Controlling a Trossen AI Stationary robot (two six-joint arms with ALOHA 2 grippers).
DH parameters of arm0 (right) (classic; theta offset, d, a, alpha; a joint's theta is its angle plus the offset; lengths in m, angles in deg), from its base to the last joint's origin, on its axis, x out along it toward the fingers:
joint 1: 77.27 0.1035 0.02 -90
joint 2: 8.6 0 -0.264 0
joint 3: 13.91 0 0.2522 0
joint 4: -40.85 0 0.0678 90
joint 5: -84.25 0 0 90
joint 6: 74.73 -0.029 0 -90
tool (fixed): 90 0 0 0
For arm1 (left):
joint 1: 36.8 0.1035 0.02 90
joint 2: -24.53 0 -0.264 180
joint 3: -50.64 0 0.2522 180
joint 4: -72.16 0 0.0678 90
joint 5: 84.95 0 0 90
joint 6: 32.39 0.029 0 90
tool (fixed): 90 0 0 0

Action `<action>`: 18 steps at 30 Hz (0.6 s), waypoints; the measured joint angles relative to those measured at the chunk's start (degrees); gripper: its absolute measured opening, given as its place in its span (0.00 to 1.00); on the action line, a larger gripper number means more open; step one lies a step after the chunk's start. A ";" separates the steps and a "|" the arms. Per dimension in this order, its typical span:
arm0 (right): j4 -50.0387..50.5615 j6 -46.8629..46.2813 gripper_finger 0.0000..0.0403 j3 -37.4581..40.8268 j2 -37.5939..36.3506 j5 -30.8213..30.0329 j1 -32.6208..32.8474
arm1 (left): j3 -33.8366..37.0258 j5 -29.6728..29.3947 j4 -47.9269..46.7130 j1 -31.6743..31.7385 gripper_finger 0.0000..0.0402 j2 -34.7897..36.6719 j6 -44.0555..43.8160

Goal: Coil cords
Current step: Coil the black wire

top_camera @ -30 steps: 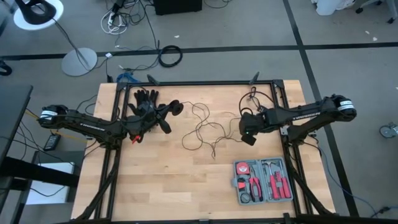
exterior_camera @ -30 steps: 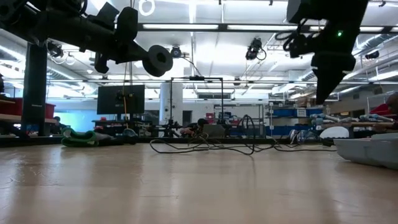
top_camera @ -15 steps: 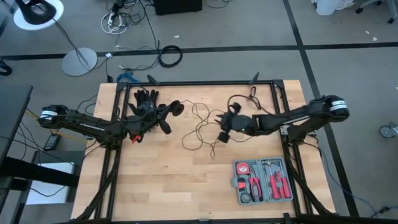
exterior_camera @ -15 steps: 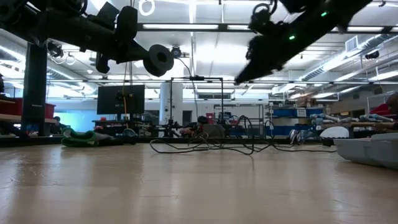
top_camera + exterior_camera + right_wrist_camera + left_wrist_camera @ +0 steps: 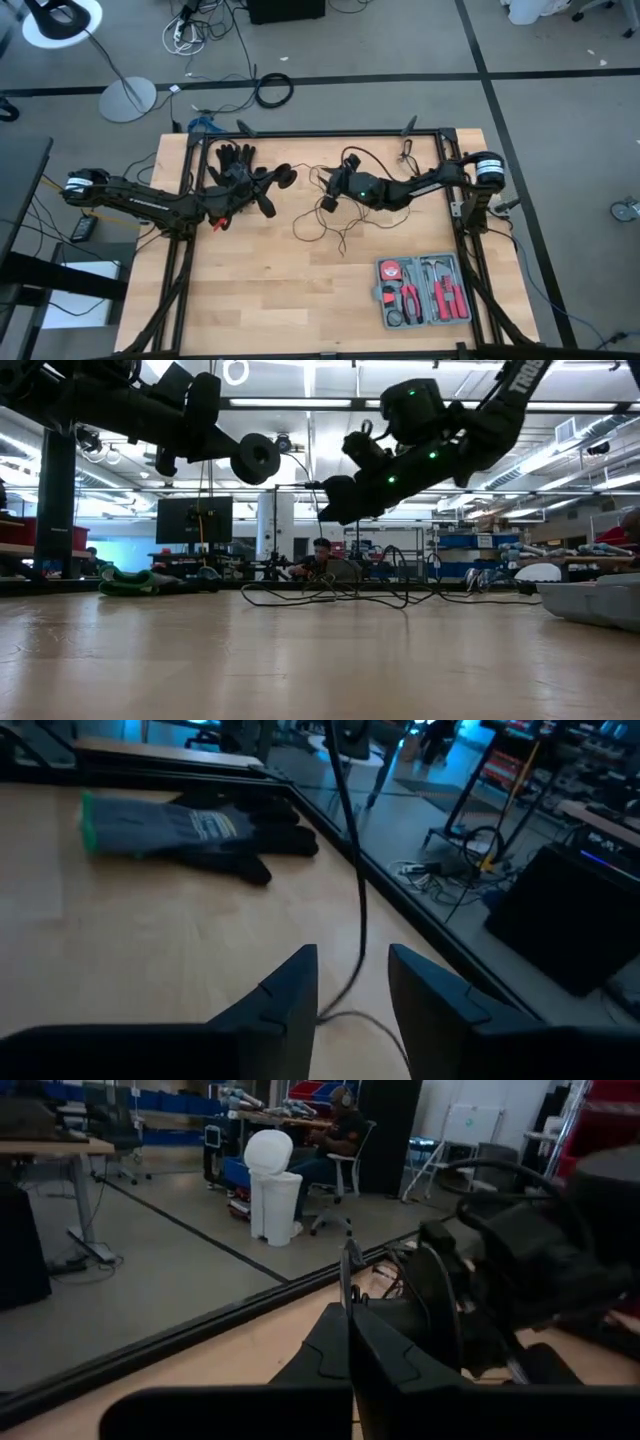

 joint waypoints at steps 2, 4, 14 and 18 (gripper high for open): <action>-0.09 1.47 0.31 -1.09 0.71 0.02 0.01 | 0.00 0.95 -1.49 0.00 0.00 0.00 0.22; -0.17 2.68 0.30 -1.66 0.99 0.02 0.16 | 0.00 3.01 -3.06 0.00 0.00 0.00 0.26; -0.62 6.15 0.30 -1.69 0.91 0.02 1.41 | 0.00 4.49 -3.98 -0.02 0.00 -0.02 -0.05; -0.76 6.31 0.27 -1.69 0.86 0.00 1.26 | 0.00 4.49 -3.70 -0.02 0.00 -0.02 -0.03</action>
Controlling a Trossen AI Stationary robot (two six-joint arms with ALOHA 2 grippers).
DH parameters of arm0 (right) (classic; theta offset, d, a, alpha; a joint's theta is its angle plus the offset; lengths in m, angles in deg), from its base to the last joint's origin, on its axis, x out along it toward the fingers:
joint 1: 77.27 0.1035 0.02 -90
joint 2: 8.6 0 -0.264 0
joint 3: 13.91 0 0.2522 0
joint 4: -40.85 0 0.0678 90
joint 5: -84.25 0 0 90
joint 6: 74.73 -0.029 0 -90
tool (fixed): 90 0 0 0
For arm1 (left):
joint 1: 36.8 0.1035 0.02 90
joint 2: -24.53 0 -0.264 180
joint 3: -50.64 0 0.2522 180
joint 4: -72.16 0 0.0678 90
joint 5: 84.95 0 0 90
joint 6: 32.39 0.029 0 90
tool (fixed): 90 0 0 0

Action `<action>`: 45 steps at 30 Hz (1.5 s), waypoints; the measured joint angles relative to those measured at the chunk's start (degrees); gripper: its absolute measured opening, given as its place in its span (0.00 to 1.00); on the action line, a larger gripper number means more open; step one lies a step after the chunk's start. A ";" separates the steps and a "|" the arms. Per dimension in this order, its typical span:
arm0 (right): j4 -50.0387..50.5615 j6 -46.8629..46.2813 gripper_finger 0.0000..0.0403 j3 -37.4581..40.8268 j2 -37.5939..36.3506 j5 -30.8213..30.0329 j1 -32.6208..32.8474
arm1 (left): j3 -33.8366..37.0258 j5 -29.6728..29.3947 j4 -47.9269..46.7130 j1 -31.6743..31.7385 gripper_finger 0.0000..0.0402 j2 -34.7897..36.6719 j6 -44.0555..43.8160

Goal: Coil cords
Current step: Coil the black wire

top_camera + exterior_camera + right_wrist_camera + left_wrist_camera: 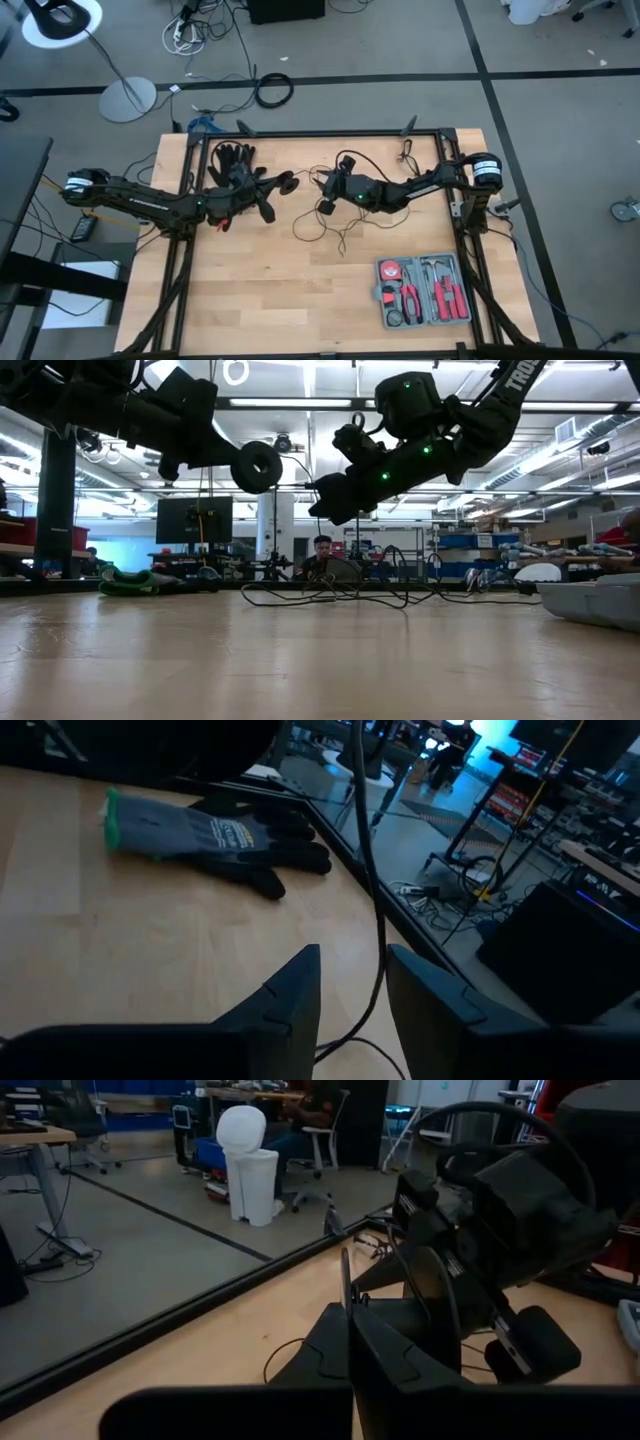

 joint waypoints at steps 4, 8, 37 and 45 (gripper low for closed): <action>0.00 0.02 0.21 0.00 -0.02 0.01 -0.33 | 0.00 -0.01 0.06 0.00 0.00 0.00 -0.06; -0.01 -0.71 0.07 0.00 -0.02 0.06 -0.75 | 0.00 -0.02 0.65 0.00 0.00 0.00 -0.07; 19.52 -15.44 0.00 -17.46 12.20 23.48 3.90 | -1.18 -3.42 6.77 0.13 0.00 -8.16 -7.40; 27.72 -11.88 0.00 -23.23 12.68 23.12 4.20 | -4.94 -5.22 2.73 0.19 0.00 -13.87 -5.93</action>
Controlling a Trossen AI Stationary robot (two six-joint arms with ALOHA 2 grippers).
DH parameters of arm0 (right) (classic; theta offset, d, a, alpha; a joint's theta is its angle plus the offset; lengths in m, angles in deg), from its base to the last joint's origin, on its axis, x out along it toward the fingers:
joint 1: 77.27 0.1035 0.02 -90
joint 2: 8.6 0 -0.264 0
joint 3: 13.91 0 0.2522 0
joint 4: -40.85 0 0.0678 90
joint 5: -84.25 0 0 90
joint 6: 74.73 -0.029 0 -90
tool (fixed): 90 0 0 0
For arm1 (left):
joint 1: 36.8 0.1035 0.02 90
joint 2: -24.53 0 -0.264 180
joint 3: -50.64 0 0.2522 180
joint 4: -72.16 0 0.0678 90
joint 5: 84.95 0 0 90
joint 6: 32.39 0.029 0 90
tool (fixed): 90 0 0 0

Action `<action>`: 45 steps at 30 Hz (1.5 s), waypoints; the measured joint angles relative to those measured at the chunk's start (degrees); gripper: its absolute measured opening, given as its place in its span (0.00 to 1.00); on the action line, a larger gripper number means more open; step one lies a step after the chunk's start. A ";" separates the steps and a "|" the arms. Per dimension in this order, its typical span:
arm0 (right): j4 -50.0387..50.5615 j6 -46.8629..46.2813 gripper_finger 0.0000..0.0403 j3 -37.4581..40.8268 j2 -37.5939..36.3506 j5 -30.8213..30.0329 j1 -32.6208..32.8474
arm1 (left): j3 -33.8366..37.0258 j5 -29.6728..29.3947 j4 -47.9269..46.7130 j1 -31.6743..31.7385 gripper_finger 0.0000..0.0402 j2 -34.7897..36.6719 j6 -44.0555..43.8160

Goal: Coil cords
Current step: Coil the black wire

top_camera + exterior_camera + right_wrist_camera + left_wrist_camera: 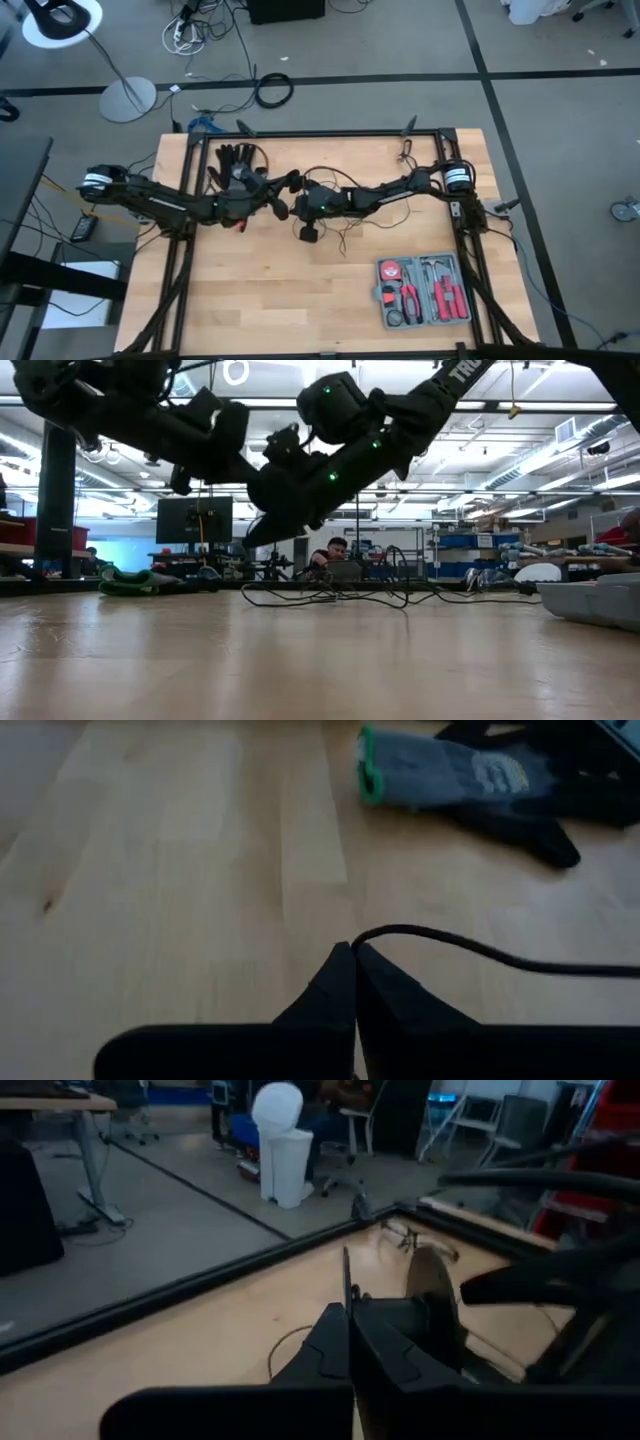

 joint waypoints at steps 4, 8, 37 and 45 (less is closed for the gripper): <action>-0.22 0.86 0.00 -0.44 -1.48 0.49 0.00 | -0.67 1.15 -5.14 -0.07 0.00 -0.57 0.02; 0.47 1.02 0.00 -0.22 -2.10 0.39 -0.07 | -0.68 0.87 -7.90 -0.04 0.00 -0.56 -0.30; 11.73 3.45 0.00 -0.18 -11.39 10.35 -4.26 | -0.70 6.03 -12.62 -0.06 0.00 -0.50 -4.66; 11.16 1.41 0.00 -0.18 -11.37 19.02 -4.56 | -0.70 6.97 -11.04 -0.05 0.00 -0.48 -6.59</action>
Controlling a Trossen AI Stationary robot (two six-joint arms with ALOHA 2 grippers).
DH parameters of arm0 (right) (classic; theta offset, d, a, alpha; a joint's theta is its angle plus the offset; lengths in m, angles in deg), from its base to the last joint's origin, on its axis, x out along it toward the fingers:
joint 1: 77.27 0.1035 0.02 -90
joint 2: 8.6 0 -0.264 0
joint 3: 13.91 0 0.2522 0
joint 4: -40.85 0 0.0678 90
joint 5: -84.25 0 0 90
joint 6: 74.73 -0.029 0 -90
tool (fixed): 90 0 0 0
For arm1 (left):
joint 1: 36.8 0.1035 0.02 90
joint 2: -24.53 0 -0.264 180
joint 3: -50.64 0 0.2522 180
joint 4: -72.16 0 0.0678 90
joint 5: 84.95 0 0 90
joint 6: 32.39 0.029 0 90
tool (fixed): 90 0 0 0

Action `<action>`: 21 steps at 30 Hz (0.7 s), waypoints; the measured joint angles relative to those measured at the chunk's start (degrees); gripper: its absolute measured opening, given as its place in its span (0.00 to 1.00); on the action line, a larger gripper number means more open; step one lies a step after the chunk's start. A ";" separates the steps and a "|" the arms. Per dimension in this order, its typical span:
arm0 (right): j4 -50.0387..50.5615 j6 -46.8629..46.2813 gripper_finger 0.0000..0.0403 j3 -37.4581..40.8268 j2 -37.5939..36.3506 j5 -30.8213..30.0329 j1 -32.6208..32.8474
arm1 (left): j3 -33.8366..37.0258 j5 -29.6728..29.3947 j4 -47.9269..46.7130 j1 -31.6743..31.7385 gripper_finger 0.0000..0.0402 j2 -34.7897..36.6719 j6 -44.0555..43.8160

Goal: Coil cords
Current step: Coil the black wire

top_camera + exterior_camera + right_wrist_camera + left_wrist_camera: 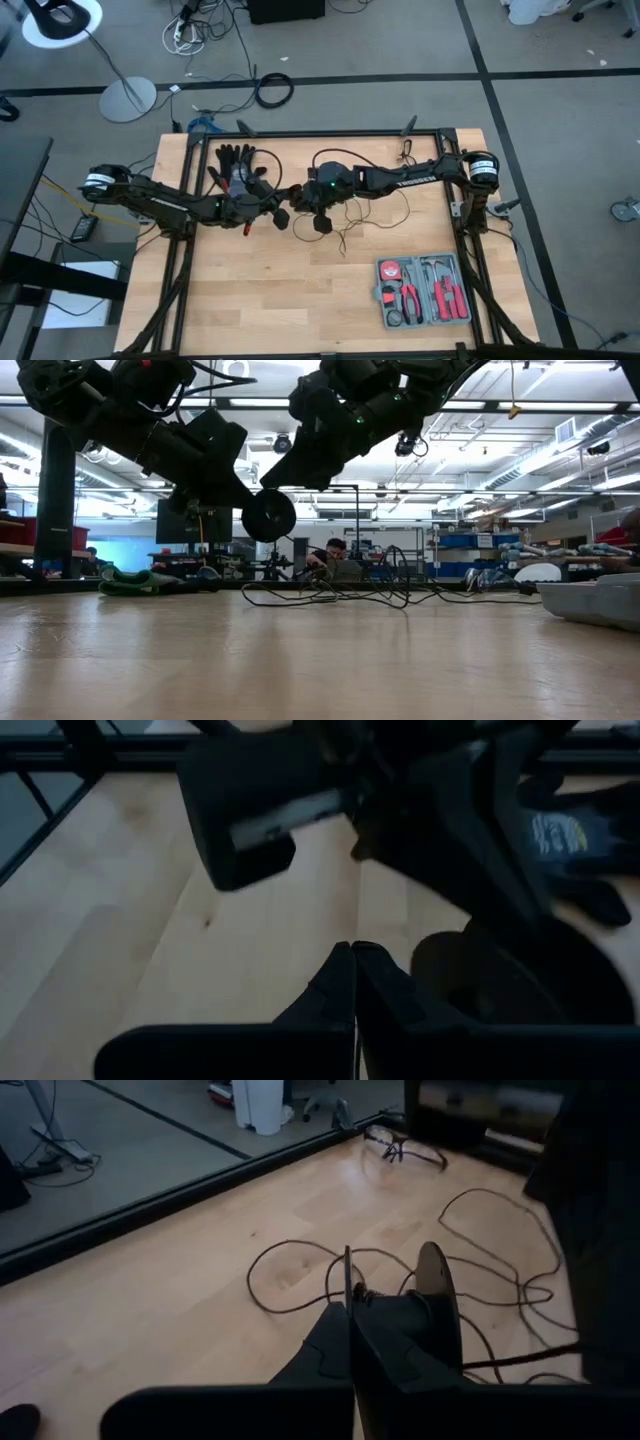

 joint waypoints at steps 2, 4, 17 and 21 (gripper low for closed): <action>0.68 -0.07 0.00 0.10 0.05 -0.18 0.24 | 0.02 -0.12 1.42 0.01 0.00 -0.01 0.06; 0.81 -0.60 0.00 0.89 0.06 -2.04 0.79 | 0.02 -0.34 3.08 0.01 0.00 -0.01 0.36; -1.85 -5.82 0.00 10.84 -0.92 -5.64 1.63 | 0.04 -5.69 3.16 0.01 0.00 0.10 0.19; -7.96 -7.05 0.00 17.33 -5.25 -6.36 1.40 | 0.07 -6.38 3.44 0.01 0.00 0.78 0.18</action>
